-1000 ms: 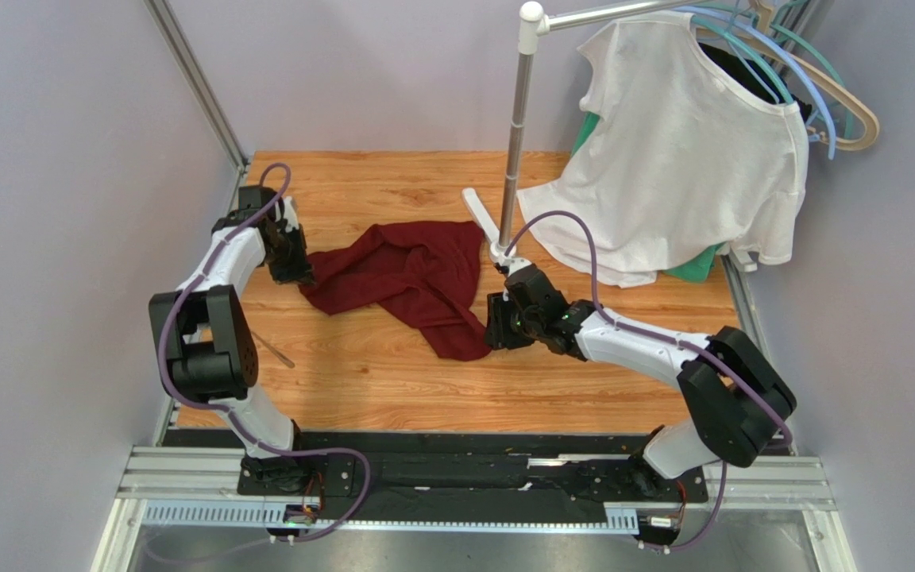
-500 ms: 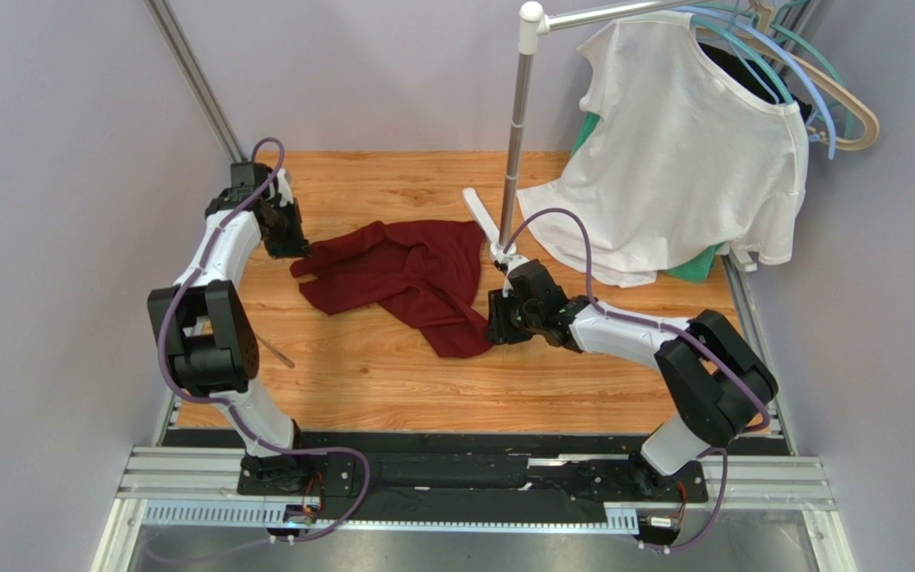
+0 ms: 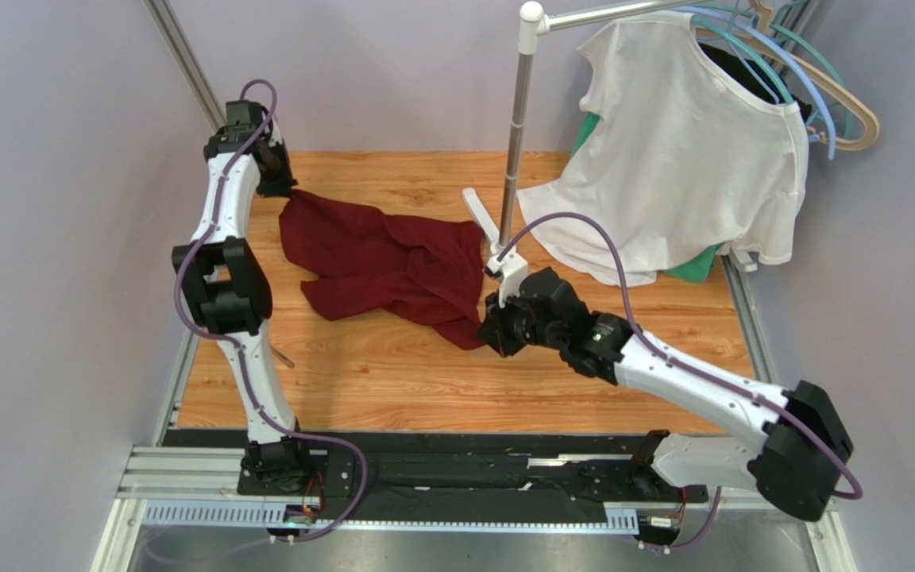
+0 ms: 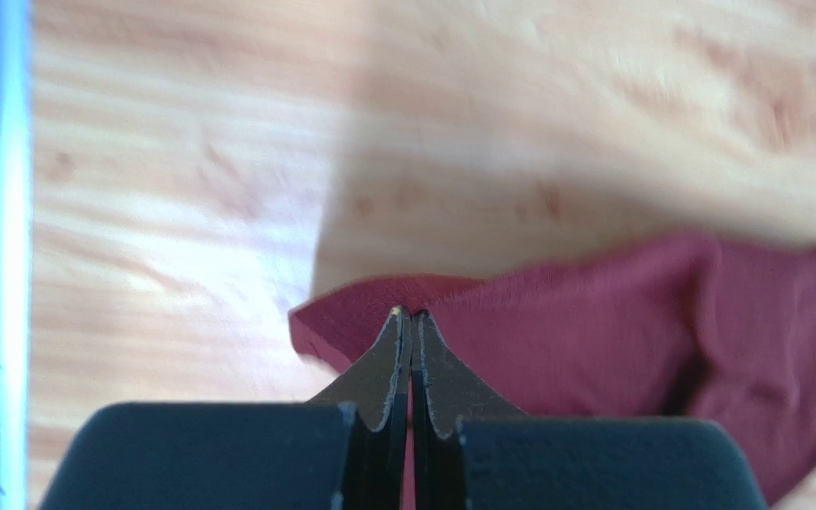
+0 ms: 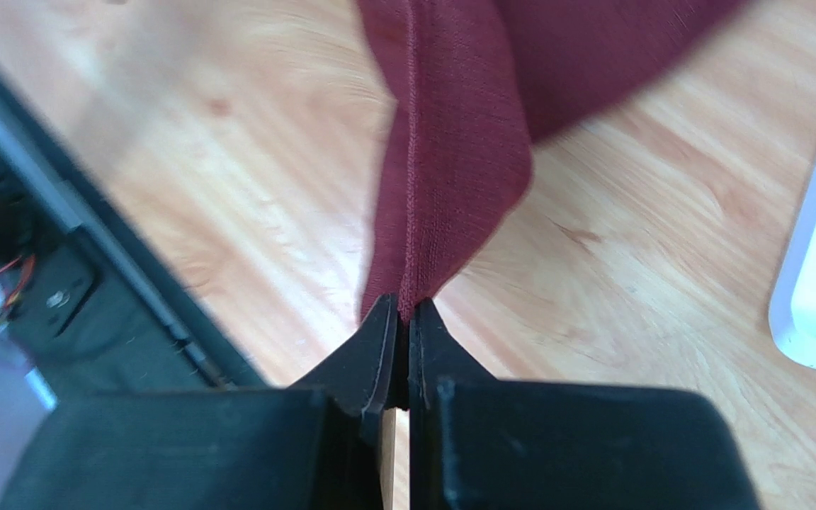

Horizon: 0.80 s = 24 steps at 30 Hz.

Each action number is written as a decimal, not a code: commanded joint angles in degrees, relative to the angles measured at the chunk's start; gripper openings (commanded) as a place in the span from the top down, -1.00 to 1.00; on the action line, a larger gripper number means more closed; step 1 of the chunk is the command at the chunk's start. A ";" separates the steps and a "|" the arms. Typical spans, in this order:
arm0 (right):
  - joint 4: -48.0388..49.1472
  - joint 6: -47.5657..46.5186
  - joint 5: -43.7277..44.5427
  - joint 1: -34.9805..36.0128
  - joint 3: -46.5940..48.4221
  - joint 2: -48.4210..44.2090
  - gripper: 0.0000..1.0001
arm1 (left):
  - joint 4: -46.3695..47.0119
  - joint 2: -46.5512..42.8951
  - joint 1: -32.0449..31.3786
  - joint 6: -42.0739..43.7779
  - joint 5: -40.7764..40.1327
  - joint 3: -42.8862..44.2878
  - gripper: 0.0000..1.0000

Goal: Fold the napkin, place the utensils inside, and roll it up
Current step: Flatten out the napkin at the center of the board.

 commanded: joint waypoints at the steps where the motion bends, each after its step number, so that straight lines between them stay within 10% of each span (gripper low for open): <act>1: -7.32 -4.23 6.64 6.97 2.23 -5.06 1.00 | -8.47 7.47 0.61 2.57 -4.71 17.79 1.00; 16: -16.47 2.70 16.42 29.04 0.04 -2.43 0.97 | -4.19 19.43 3.68 1.25 -0.33 35.25 1.00; 21: -15.76 3.33 16.66 28.78 0.38 -1.72 -0.39 | -1.10 21.36 3.42 0.11 4.78 35.16 1.00; 24: -16.03 0.87 16.15 25.01 6.16 -1.20 -0.45 | -1.63 22.16 3.50 0.63 5.31 33.67 1.00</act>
